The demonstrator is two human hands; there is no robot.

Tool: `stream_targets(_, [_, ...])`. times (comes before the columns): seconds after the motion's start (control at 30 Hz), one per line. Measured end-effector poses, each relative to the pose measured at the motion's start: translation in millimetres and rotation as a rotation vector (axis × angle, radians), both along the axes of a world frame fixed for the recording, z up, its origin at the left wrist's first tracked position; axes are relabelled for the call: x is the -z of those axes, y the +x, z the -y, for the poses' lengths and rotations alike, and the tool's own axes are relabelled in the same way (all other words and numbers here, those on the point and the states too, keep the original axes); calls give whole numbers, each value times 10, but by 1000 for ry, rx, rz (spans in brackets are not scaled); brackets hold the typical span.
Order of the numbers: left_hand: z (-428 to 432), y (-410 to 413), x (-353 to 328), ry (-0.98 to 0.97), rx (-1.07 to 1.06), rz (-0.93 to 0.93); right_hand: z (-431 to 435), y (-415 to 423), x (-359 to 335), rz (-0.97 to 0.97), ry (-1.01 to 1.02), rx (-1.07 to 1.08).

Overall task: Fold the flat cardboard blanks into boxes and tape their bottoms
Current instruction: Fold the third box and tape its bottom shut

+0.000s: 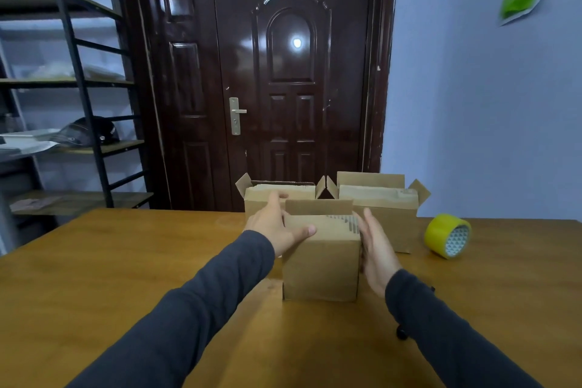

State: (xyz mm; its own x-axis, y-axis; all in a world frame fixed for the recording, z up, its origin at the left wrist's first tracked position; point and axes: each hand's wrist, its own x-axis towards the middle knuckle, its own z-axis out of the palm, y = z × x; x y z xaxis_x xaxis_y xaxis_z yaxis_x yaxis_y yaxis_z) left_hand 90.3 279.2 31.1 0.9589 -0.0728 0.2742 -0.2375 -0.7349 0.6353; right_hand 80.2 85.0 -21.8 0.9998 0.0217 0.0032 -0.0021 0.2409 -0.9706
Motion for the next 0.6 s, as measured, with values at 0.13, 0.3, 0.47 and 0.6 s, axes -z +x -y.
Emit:
stream_targets(0.13, [44, 47, 61, -67, -26, -13, 1, 20, 24, 46, -89, 30])
stream_targets(0.3, [117, 33, 310, -113, 1, 158, 40, 96, 42, 141, -196, 83])
stream_targets(0.47, [200, 60, 546, -316, -119, 350, 45, 52, 7, 319, -330, 152])
stream_targets(0.6, [274, 73, 627, -611, -39, 200, 16, 23, 47, 373, -490, 242])
